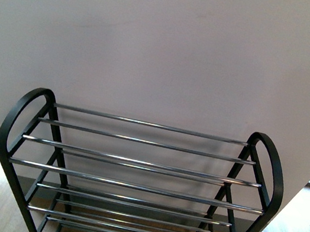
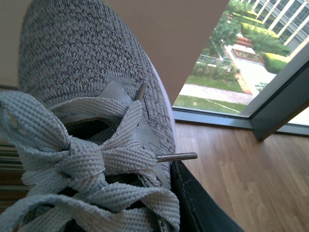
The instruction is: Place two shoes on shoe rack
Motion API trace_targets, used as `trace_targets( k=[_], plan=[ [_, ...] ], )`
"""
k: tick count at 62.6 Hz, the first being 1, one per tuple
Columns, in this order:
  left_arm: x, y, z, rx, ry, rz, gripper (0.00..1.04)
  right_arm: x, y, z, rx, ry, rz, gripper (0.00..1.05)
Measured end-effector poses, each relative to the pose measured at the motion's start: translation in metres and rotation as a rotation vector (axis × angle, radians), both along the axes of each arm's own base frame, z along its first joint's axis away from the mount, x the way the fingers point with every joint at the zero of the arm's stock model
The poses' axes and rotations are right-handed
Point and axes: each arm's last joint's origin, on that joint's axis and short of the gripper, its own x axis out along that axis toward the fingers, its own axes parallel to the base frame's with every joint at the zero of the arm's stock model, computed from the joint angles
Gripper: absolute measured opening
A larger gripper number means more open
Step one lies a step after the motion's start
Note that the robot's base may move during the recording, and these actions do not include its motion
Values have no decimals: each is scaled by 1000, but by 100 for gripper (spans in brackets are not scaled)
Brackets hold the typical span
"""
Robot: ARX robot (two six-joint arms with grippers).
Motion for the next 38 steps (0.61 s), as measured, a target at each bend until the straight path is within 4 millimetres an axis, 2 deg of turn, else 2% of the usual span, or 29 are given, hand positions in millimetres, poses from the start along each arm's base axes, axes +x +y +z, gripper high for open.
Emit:
trace_targets(
  k=[15,24,33,38],
  plan=[
    [0,0,0,4,-2,14,2,0,1,0,5,0,19,3],
    [0,0,0,3,-2,11,2,0,2,1,102,-141,224,3],
    [0,0,0,3,-1,11,2,2,20,14,80,-169,308,3],
    [0,0,0,3,-2,12,2,10,35,27,73,-150,356,3]
  ],
)
